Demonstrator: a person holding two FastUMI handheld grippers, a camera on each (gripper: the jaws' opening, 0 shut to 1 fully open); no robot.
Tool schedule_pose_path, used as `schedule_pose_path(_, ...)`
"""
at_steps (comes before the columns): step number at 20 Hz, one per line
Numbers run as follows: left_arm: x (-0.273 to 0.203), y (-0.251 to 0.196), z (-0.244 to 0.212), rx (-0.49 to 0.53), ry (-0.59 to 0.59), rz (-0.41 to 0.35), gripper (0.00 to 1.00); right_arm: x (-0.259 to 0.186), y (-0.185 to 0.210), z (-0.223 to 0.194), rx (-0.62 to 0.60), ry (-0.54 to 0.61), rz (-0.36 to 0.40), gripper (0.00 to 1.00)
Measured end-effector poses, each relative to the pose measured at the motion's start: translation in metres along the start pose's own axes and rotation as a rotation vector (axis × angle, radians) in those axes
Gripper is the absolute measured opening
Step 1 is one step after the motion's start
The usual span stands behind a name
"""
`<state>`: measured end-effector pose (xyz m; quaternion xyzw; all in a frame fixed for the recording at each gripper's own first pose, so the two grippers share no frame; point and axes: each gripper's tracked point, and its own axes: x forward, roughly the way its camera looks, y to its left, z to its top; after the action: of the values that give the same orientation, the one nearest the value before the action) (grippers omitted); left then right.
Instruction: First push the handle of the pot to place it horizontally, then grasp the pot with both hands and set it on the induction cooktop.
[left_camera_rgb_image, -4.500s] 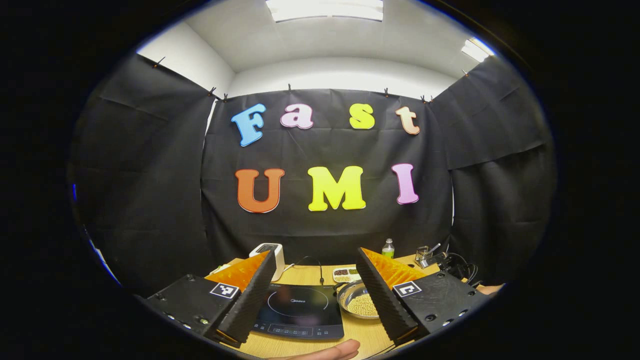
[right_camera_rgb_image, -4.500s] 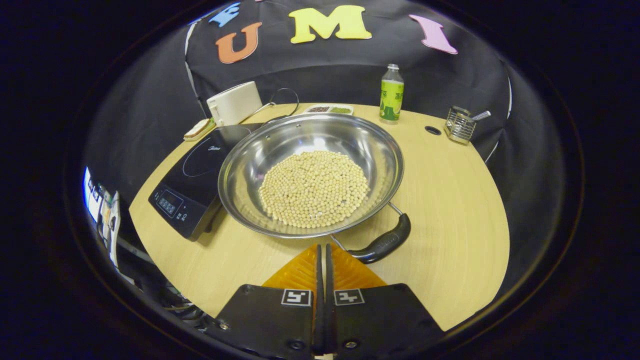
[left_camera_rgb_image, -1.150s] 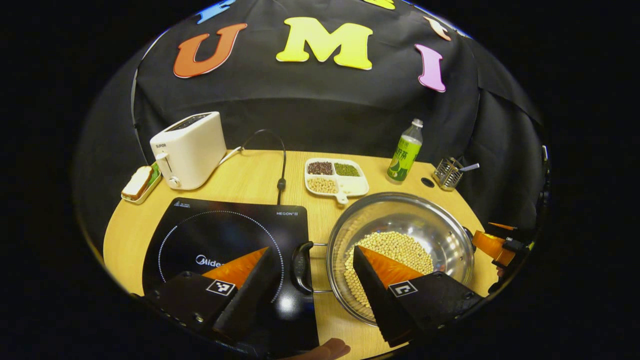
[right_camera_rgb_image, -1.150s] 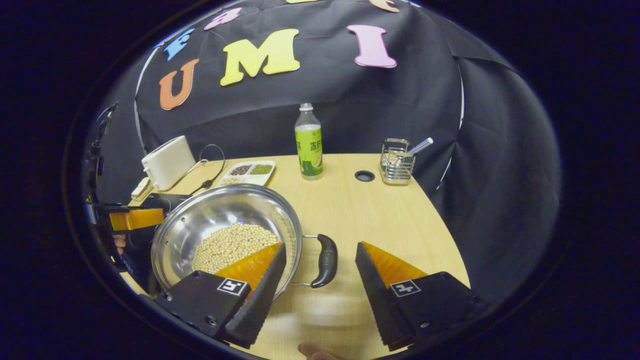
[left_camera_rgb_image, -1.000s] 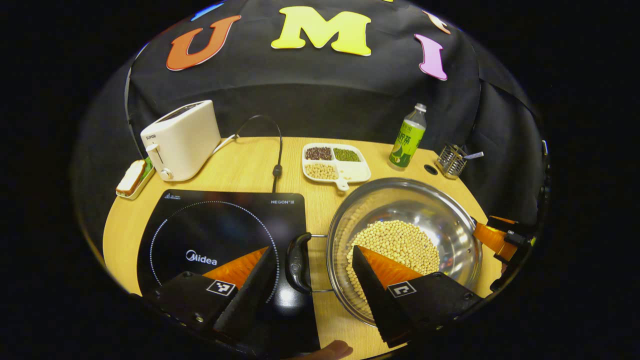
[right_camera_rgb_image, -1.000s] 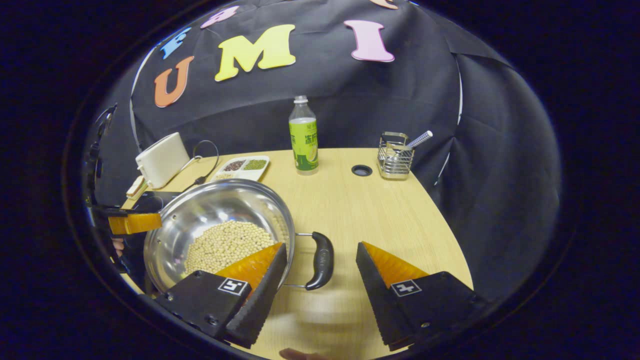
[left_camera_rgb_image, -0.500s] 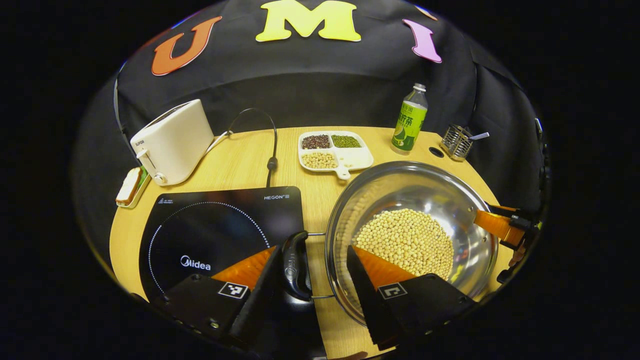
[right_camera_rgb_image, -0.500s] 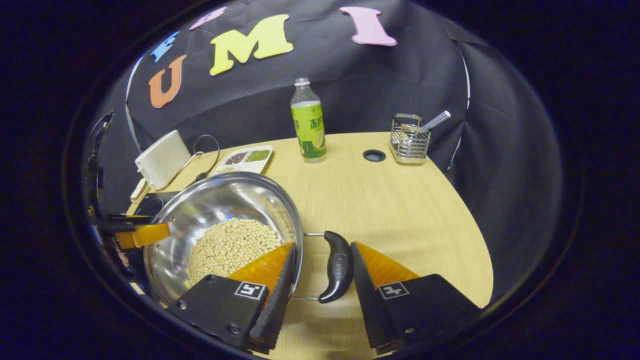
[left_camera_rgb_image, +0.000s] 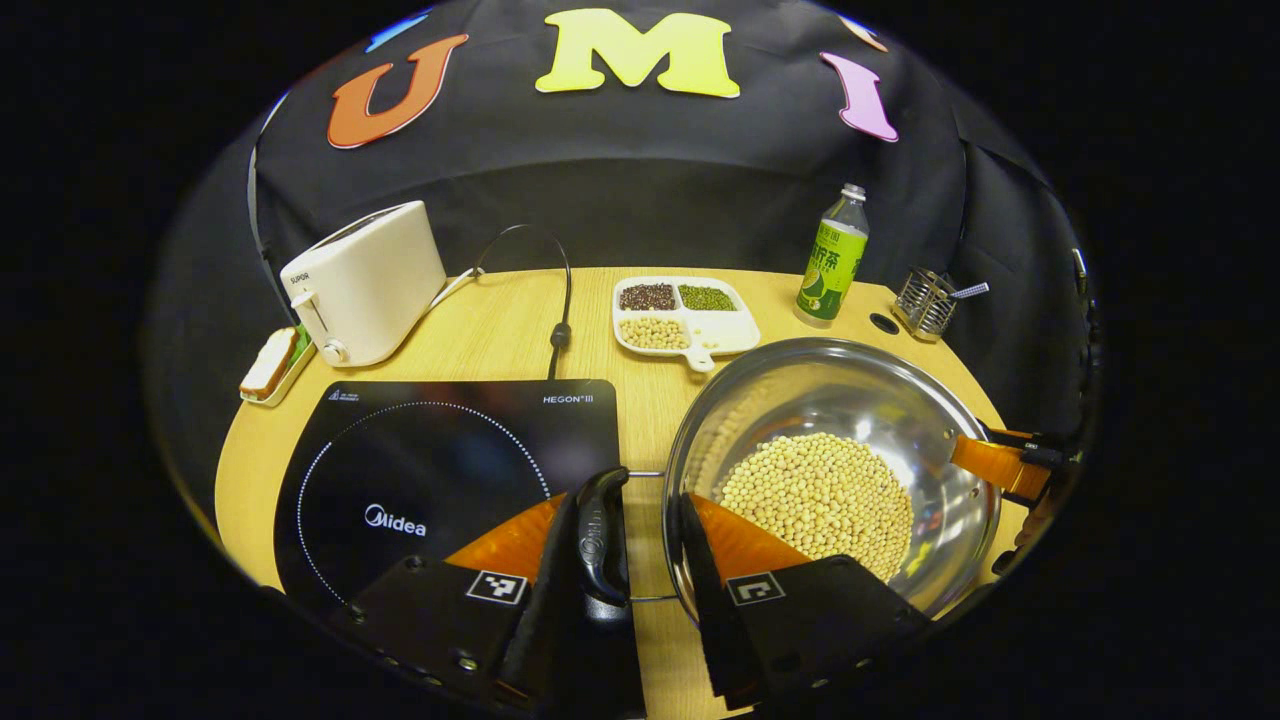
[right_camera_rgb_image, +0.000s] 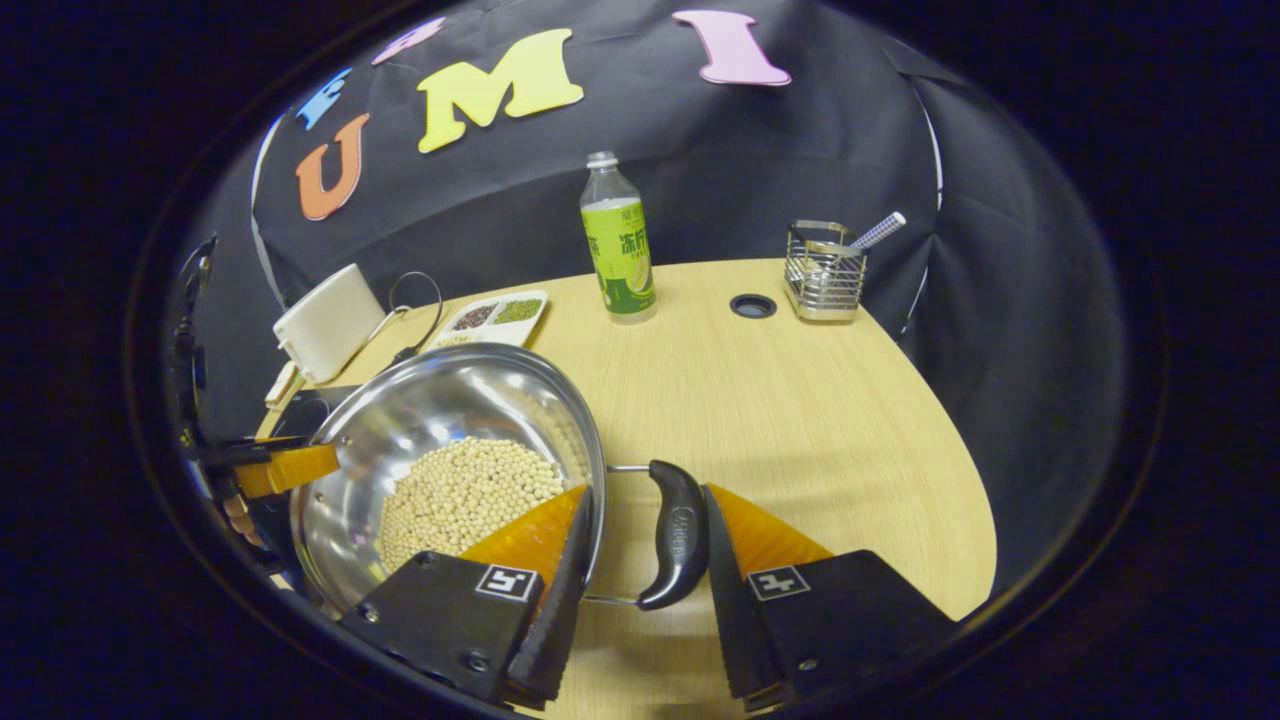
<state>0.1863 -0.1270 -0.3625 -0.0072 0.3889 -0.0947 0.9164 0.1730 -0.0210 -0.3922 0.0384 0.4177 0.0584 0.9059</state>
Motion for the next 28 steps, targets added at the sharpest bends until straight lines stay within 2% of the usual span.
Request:
schedule_pose_path(2,-0.001,-0.003,-0.001,0.025,-0.025,0.009,0.56,-0.005,-0.006,-0.002,-0.006,-0.004,-0.01,0.6)
schedule_pose_path(4,-0.005,-0.01,-0.004,0.008,-0.032,-0.004,0.55,-0.015,-0.012,-0.002,-0.009,-0.008,-0.022,0.6)
schedule_pose_path(5,-0.01,-0.015,-0.004,0.009,-0.035,-0.013,0.66,-0.021,-0.015,-0.001,-0.011,-0.014,-0.031,0.6)
schedule_pose_path(6,-0.016,-0.019,-0.004,0.015,-0.043,-0.022,0.56,-0.028,-0.017,0.001,-0.017,-0.024,-0.038,0.6)
schedule_pose_path(15,-0.072,-0.035,0.04,0.07,-0.195,-0.047,0.56,-0.098,-0.017,0.036,0.009,-0.104,-0.065,0.6)
schedule_pose_path(17,-0.08,-0.034,0.047,0.079,-0.197,-0.054,0.56,-0.11,-0.013,0.045,-0.004,-0.115,-0.084,0.6)
schedule_pose_path(22,-0.097,-0.018,0.058,0.044,-0.222,-0.072,0.56,-0.13,0.009,0.062,-0.022,-0.139,-0.103,0.61)
schedule_pose_path(26,-0.108,0.013,0.068,0.037,-0.239,-0.072,0.55,-0.134,0.043,0.071,-0.009,-0.143,-0.082,0.61)
schedule_pose_path(28,-0.116,0.033,0.077,0.048,-0.259,-0.049,0.56,-0.131,0.065,0.075,0.002,-0.139,-0.062,0.61)
